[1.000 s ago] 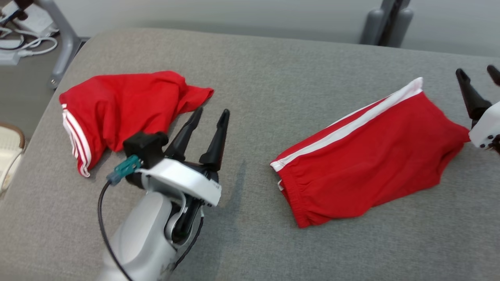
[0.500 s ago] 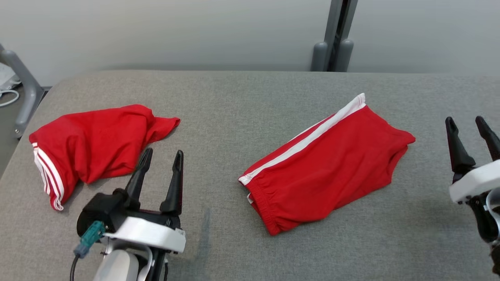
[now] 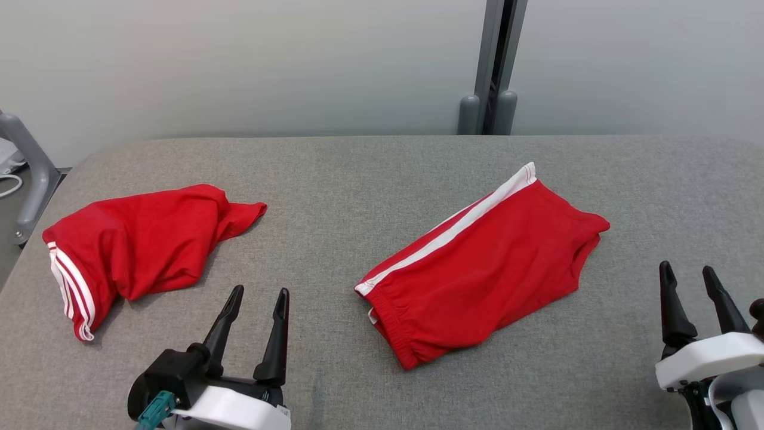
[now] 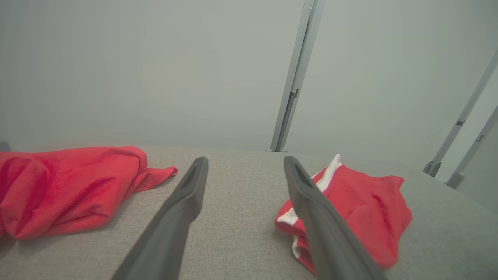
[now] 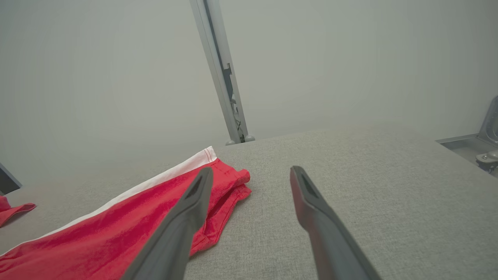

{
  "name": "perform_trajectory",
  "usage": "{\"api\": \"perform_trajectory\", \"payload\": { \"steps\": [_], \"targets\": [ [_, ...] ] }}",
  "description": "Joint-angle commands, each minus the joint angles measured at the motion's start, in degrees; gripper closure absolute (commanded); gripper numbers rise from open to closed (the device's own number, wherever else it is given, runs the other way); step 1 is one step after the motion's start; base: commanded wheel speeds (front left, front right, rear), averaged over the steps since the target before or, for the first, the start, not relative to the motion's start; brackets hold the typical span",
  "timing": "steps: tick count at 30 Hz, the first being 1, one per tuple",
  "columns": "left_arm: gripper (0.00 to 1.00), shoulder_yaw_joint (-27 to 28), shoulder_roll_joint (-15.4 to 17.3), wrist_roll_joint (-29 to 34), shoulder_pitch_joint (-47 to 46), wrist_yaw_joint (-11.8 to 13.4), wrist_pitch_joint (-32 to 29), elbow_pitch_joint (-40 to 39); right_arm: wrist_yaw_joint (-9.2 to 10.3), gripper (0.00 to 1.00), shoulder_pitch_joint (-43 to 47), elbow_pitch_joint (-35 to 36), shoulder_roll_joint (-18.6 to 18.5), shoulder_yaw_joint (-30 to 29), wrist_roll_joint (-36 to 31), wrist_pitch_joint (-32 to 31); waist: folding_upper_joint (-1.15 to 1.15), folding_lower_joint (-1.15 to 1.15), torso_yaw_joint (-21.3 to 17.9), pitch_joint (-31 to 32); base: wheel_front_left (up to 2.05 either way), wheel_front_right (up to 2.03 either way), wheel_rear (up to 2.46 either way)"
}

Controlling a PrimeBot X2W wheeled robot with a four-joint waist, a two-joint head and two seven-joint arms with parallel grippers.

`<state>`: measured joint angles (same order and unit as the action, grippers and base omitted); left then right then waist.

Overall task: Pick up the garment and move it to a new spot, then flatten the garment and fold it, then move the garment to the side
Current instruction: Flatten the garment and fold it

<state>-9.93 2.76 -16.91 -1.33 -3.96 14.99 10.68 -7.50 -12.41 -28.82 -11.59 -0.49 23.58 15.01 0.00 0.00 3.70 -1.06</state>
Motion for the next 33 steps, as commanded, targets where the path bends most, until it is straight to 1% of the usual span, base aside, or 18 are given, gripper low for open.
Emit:
{"api": "perform_trajectory", "payload": {
  "steps": [1, 5, 9, 12, 15, 16, 20, 24, 27, 33],
  "targets": [
    [0.0, 0.09, 0.26, -0.1, 0.46, 0.31, 0.19, -0.16, 0.01, 0.0, 0.76, -0.57, 0.2, -0.11, 0.09, 0.23, 0.0, 0.0, 0.01, 0.09, 0.0, 0.0, 0.0],
    [0.0, -0.32, 0.26, -0.28, 0.72, 0.38, 0.2, -0.08, 0.01, 0.0, 0.5, -2.62, 0.68, -0.84, 1.81, 0.23, 0.0, 0.0, 0.43, -0.03, 0.0, 0.0, 0.0],
    [0.0, -0.95, 0.26, -0.07, -0.35, 0.13, 0.2, -0.07, 0.01, 0.0, -1.71, -6.72, 0.21, 0.28, 4.35, 0.19, 0.0, 0.0, 1.61, -1.2, 0.0, 0.0, 0.0],
    [0.0, -1.7, 0.26, 0.17, -1.18, -0.06, 0.2, 0.18, 0.01, 0.0, -4.83, -10.98, 0.54, 1.87, 9.28, 0.15, 0.0, 0.0, 2.98, -2.5, 0.0, 0.0, 0.0],
    [0.0, -2.62, 0.26, 0.03, -2.09, 0.11, 0.2, 0.29, 0.01, 0.0, -8.48, -14.76, -0.4, 3.46, 15.27, -1.36, 0.0, 0.0, 4.64, -4.03, 0.0, 0.0, 0.0],
    [0.0, -2.62, 0.26, 0.03, -2.09, 0.11, 0.2, 0.29, 0.01, 0.0, -8.48, -14.76, -0.4, 3.46, 15.27, -1.36, 0.0, 0.0, 4.64, -4.03, 0.0, 0.0, 0.0],
    [0.0, -4.18, 0.27, -0.1, -2.81, 0.4, 0.2, 0.84, 0.01, 0.0, -12.51, -18.98, -1.75, 4.52, 22.81, -5.64, 0.0, 0.0, 7.17, -5.9, 0.0, 0.0, 0.0],
    [0.0, -5.88, 0.24, 1.59, -3.58, 1.6, 0.2, 2.2, 0.01, 0.0, -15.49, -22.34, -3.13, 5.32, 29.01, -10.22, 0.0, 0.0, 9.46, -7.36, 0.0, 0.0, 0.0],
    [0.0, -7.08, 0.25, 1.8, -3.88, 1.91, 0.2, 2.54, 0.01, 0.0, -17.58, -25.49, -4.36, 5.05, 32.39, -12.96, 0.0, 0.0, 10.88, -8.23, 0.0, 0.0, 0.0],
    [0.0, -8.9, 0.22, 1.96, -4.63, 2.95, 0.21, 3.08, 0.01, 0.0, -20.12, -29.16, -5.32, 4.94, 37.17, -15.42, 0.0, 0.0, 12.92, -9.49, 0.0, 0.0, 0.0]
  ]
}}
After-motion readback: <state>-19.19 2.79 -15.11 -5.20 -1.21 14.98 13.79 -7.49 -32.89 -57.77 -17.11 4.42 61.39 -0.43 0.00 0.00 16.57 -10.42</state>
